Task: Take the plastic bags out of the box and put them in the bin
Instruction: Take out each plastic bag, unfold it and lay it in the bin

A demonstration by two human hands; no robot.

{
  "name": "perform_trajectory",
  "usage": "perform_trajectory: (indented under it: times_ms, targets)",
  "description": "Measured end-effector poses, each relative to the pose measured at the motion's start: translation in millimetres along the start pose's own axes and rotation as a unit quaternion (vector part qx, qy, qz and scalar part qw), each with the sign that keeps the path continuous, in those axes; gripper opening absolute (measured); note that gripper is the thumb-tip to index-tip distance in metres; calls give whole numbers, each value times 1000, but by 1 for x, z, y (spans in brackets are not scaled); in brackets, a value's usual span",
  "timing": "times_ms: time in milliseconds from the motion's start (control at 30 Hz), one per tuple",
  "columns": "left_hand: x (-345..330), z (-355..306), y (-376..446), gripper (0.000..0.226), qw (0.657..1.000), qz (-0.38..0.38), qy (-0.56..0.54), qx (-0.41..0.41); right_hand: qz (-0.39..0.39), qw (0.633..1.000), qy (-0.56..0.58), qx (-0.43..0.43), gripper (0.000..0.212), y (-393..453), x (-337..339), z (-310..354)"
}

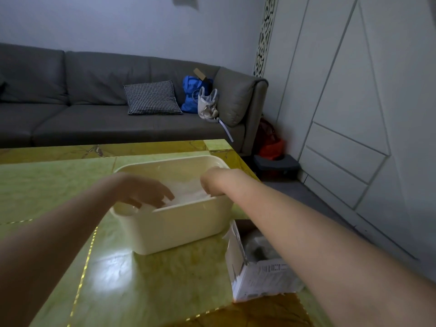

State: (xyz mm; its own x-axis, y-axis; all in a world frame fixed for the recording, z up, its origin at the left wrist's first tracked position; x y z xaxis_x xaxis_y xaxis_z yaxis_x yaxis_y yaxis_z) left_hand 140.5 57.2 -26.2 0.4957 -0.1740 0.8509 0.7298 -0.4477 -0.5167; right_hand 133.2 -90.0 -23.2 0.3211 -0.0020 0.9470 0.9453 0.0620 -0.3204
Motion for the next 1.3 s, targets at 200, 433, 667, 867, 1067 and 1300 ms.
perform_trajectory:
  times_ms: [200,433,667,867,1067,1300]
  targets:
    - [44,-10,-46,31,974,-209,-80,-37,-92,988,122,23,24,-46,41,-13]
    - [44,-94,-70,18,950,-251,-119,-143,11,975,222,1,20,-126,39,-37]
    - [-17,-172,-69,31,962,-154,128,-188,18,988,144,-51,24,-166,-23,-47]
    - [-35,-181,-65,31,946,-213,196,-148,-90,984,147,-34,10,-172,-23,-47]
    - [-27,-175,-70,24,936,-280,152,-148,-39,970,237,-38,30,-173,-20,-52]
    - [-27,-174,-76,29,952,-260,67,-150,-16,918,396,-27,27,-186,-8,-53]
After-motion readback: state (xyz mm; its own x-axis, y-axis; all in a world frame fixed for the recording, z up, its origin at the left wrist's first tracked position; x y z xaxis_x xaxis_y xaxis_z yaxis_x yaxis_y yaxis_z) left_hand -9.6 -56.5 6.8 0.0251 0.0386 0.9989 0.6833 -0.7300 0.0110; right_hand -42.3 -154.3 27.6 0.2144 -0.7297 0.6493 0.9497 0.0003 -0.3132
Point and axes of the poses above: each hand's wrist, its own y-axis towards the middle knuckle, its own x-axis out of the back of the hand, z = x × y, the point moved 5 cm from there along y, towards the middle knuckle, and after that the axes turned 15 degrees about y, right-handed, at the moved point
